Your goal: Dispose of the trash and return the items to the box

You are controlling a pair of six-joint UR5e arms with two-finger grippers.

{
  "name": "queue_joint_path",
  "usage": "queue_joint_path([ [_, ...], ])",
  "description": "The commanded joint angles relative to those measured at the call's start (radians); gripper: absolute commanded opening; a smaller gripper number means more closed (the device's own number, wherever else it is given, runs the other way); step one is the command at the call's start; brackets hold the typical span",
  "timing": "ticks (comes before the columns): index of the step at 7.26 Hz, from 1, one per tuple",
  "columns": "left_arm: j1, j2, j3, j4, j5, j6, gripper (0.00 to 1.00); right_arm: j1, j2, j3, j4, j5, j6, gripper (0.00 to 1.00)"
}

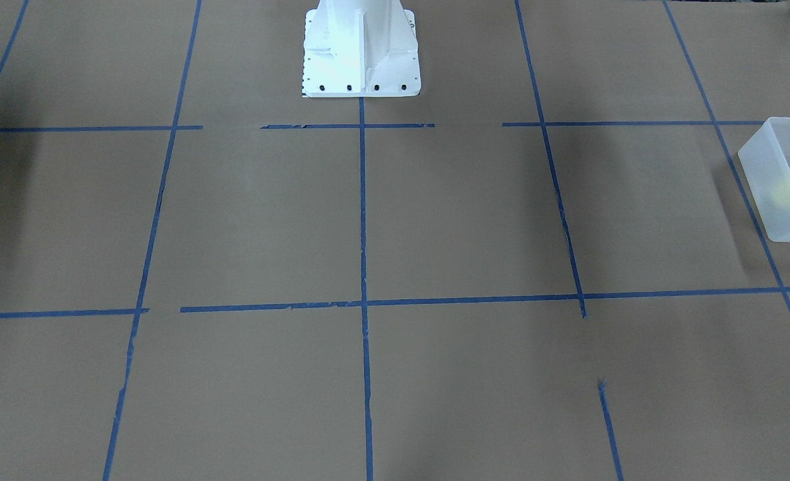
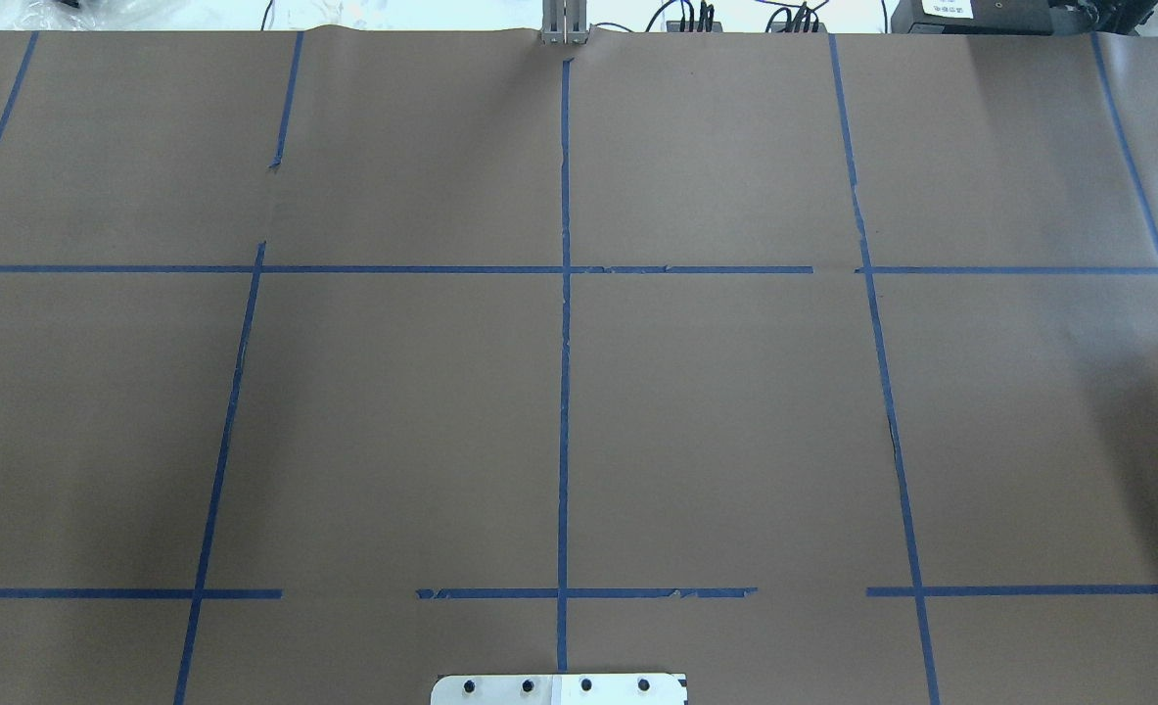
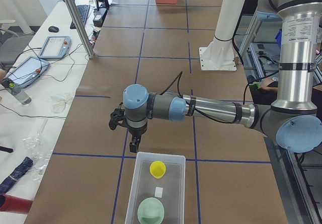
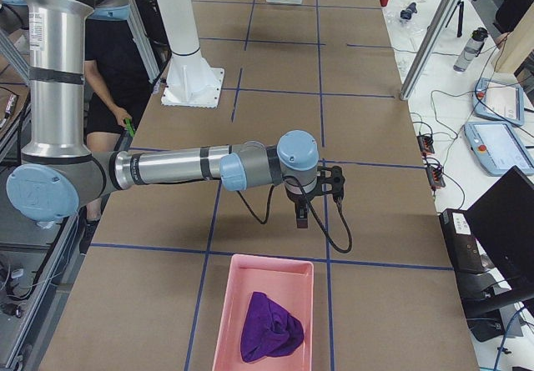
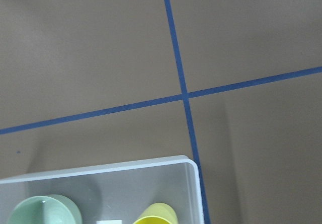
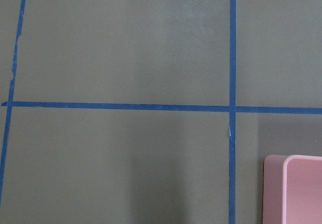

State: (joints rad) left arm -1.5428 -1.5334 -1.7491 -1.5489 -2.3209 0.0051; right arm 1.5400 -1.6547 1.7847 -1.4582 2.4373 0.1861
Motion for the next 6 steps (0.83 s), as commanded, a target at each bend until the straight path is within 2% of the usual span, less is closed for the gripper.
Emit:
queue_joint_path([
  [1, 0.020, 0.002, 0.023, -0.031, -0.003, -0.040, 1.00, 0.000, -0.002, -0.005, -0.004, 0.002, -0.002, 1.00],
  [6, -0.030, 0.016, 0.072, -0.033, -0.011, -0.043, 1.00, 0.003, -0.020, -0.014, -0.011, 0.003, -0.004, 1.00],
])
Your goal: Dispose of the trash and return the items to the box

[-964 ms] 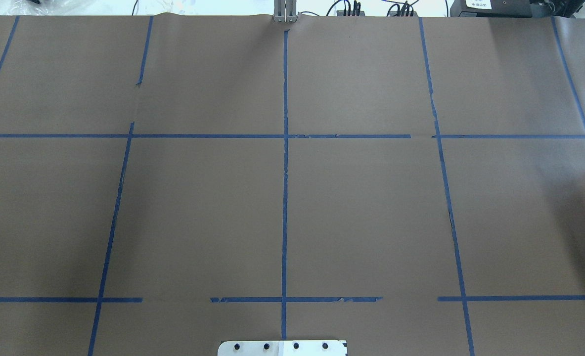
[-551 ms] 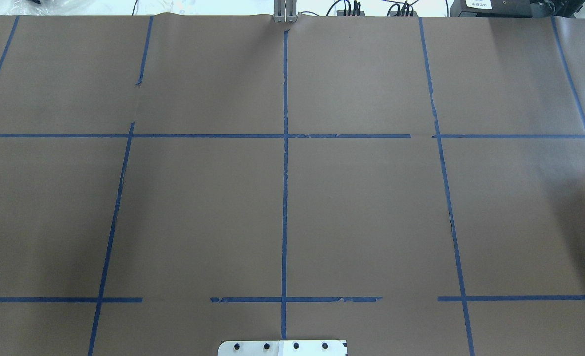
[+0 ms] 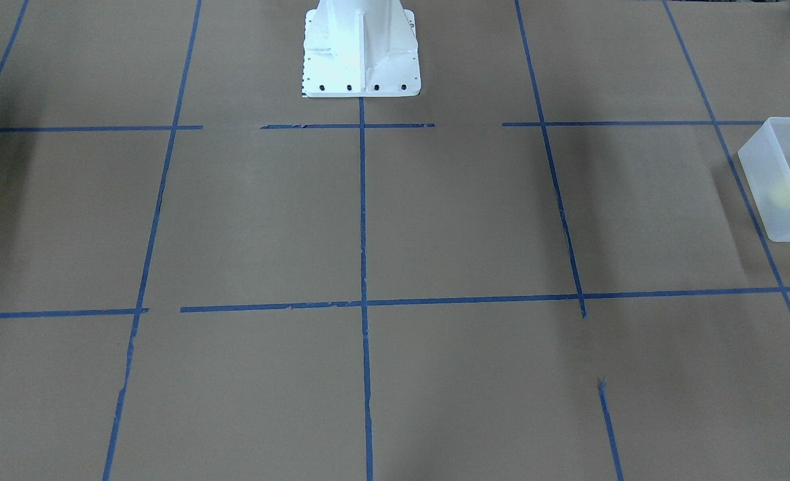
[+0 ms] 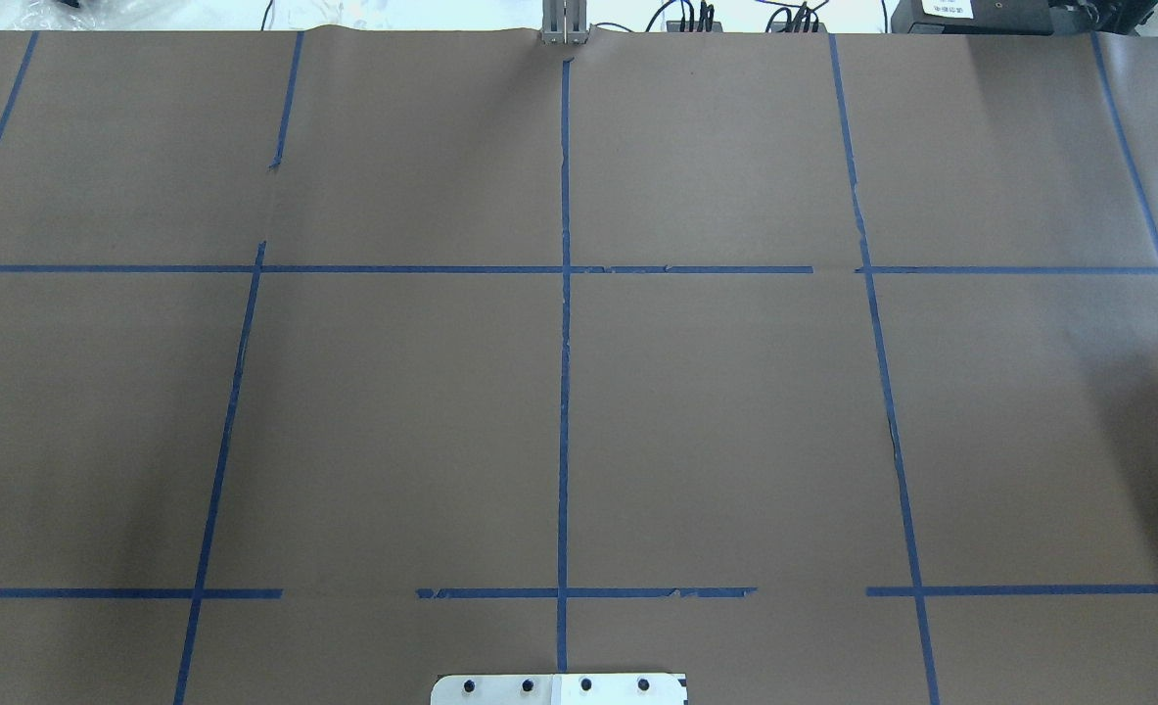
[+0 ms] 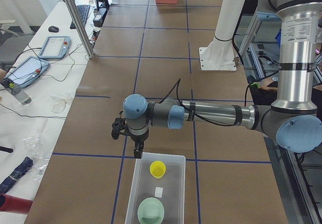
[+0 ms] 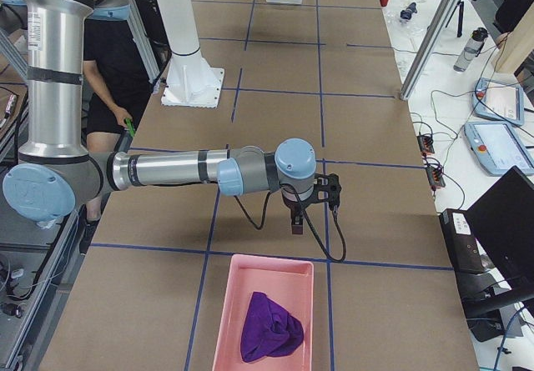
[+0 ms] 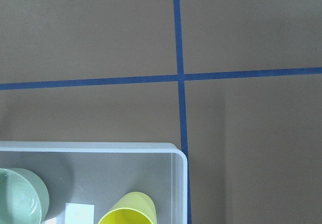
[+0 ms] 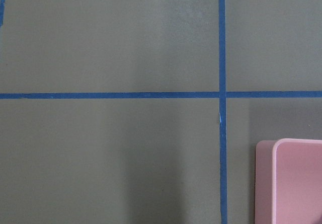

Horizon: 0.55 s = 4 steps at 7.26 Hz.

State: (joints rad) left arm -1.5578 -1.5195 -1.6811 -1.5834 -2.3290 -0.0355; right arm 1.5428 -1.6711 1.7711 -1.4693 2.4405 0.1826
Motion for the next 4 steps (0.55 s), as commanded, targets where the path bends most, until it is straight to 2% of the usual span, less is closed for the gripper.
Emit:
queue_joint_path([
  [1, -0.031, -0.005, 0.004, 0.006, -0.001, -0.004, 1.00, 0.000, -0.006, -0.002, 0.000, 0.000, 0.000, 1.00],
  [4, -0.034, -0.010, 0.004, 0.008, -0.001, -0.004, 1.00, 0.000, -0.006, -0.033, 0.009, -0.002, -0.002, 1.00],
])
